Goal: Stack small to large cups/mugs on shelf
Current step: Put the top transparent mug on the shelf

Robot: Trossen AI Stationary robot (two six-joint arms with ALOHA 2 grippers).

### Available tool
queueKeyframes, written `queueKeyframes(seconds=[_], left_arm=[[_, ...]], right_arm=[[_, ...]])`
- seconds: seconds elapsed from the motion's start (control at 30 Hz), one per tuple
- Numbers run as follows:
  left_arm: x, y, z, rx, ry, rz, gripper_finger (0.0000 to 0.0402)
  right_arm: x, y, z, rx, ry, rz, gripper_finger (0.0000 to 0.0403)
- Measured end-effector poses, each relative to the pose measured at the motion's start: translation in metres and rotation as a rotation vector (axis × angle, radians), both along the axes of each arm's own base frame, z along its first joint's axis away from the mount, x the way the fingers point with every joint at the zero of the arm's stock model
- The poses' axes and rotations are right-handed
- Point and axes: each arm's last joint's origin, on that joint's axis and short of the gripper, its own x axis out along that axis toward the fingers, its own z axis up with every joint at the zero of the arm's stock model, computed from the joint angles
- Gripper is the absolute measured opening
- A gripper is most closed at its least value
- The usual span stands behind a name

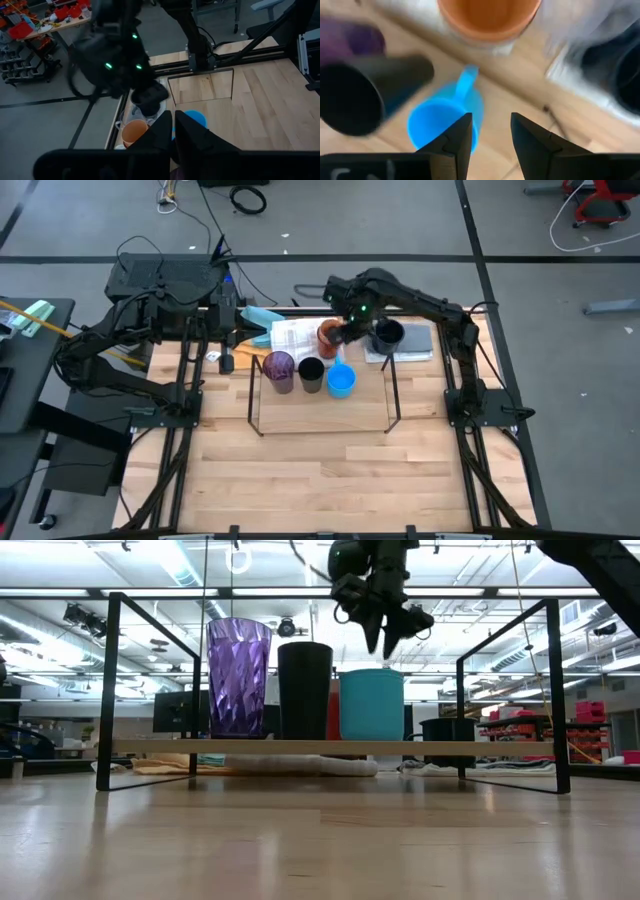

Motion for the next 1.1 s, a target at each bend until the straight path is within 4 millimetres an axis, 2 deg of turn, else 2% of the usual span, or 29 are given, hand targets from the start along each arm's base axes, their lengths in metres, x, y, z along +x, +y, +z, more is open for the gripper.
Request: queueKeyframes(seconds=[0.17,0.47,0.73,0.9,1.1], left_arm=[[0.000,0.000,0.000,-0.001,0.000,0.000,0.0030],[0.000,0.000,0.000,-0.009,-0.002,0.004,0.0018],[0.000,0.000,0.000,-0.029,-0.007,0.011,0.0028],[0.000,0.000,0.000,-0.033,-0.009,0.013,0.0031],[0.000,0.000,0.000,-0.051,-0.014,0.020,0.0022]], right_arm=[[-0.011,-0.023,0.015,-0.103,-0.019,-0.077,0.0135],[-0.031,-0.058,0.012,-0.143,0.017,-0.113,0.0126],[-0.048,-0.085,0.012,-0.160,0.021,-0.129,0.0126],[-0.045,-0.095,0.001,-0.167,0.019,-0.110,0.0126],[-0.046,-0.103,-0.022,-0.129,0.069,-0.091,0.0126]])
